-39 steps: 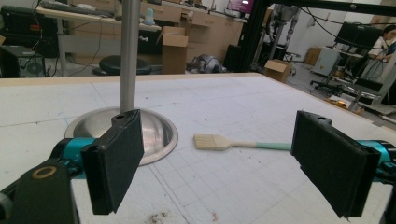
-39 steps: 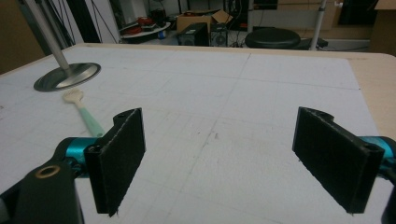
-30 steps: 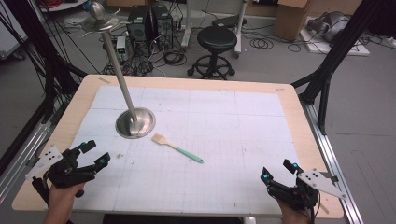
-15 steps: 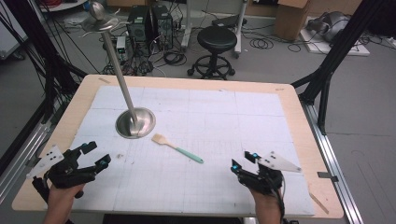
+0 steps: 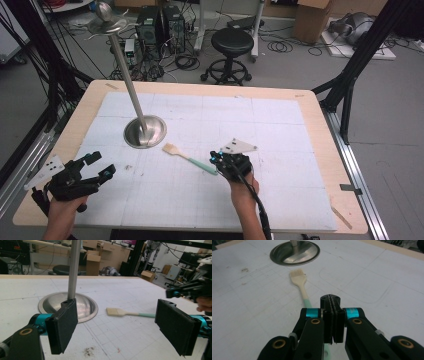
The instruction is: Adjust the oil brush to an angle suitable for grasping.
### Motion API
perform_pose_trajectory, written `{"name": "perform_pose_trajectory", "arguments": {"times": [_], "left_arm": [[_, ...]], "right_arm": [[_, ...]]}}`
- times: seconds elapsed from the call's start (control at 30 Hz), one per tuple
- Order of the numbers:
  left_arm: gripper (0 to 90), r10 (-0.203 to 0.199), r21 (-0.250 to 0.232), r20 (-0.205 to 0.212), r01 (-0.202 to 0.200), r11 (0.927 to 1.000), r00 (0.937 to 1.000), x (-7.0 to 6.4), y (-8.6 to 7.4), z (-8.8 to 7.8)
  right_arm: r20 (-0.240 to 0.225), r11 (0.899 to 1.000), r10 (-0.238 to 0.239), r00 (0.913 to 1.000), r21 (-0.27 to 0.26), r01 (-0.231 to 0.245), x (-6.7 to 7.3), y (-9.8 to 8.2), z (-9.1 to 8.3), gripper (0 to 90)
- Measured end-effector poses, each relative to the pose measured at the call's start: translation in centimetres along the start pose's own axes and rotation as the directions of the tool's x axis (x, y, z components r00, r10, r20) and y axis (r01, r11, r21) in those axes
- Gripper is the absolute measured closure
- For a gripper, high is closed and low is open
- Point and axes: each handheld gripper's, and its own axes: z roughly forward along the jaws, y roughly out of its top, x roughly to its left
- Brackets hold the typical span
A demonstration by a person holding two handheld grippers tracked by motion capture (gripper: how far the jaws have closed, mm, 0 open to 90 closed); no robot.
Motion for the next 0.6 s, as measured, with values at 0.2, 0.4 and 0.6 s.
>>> {"name": "perform_pose_trajectory", "arguments": {"times": [0.2, 0.4, 0.6], "left_arm": [[19.2, -0.007, 0.000, -0.003, 0.007, 1.0000, 1.0000, 0.1, 0.0, -0.1], [19.5, -0.014, -0.003, -0.011, 0.013, 0.9999, 0.9998, 0.4, 0.0, -0.2], [20.0, -0.024, 0.001, -0.013, 0.024, 0.9997, 0.9996, 0.6, -0.1, -0.3]], "right_arm": [[-0.009, 0.996, 0.003, 1.0000, 0.091, -0.002, 0.8, 1.5, 4.9, 89.7], [-0.027, 0.978, -0.027, 0.9993, 0.205, 0.032, 2.2, 3.1, 9.4, 89.8], [-0.025, 0.964, -0.024, 0.9994, 0.263, 0.030, 2.5, 3.5, 11.8, 89.8]]}}
